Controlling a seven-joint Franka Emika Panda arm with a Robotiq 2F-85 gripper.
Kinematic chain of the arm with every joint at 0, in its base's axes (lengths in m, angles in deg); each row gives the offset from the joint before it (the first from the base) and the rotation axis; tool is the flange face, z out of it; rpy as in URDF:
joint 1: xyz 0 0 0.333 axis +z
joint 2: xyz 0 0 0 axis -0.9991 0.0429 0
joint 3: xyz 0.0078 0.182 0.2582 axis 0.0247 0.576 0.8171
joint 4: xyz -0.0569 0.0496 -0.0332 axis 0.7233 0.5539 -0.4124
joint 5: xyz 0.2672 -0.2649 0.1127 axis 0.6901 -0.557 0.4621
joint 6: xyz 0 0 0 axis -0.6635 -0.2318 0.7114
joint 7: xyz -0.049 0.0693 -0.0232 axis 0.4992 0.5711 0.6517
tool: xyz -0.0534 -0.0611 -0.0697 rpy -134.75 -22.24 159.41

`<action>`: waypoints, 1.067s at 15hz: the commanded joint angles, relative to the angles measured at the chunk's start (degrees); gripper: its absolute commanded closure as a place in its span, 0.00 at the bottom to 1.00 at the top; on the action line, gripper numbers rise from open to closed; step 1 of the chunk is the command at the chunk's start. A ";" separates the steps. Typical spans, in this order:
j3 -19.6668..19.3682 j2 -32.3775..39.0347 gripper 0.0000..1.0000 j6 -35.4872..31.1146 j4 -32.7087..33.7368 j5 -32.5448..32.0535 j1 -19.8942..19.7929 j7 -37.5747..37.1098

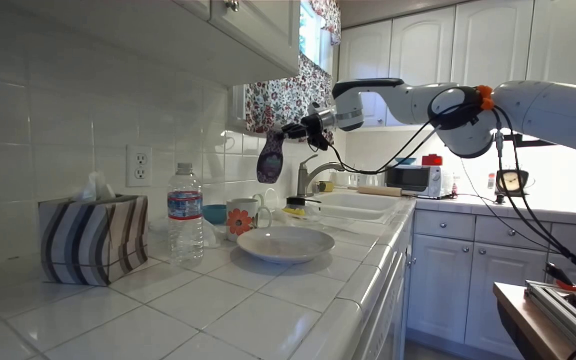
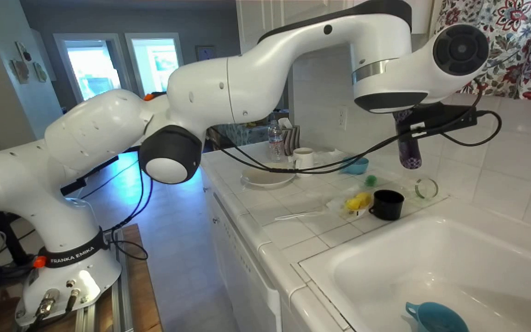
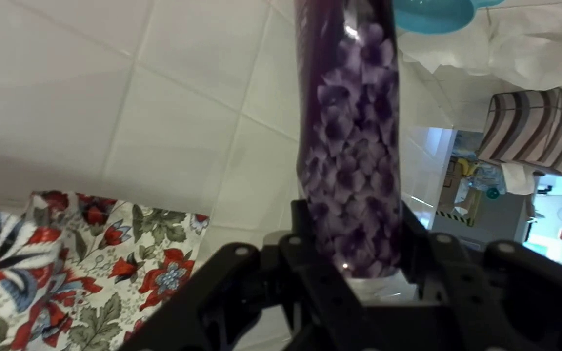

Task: Pour some dishwashing liquid in the sink.

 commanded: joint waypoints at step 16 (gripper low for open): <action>-2.27 2.11 0.82 2.92 -0.24 2.99 2.90 4.57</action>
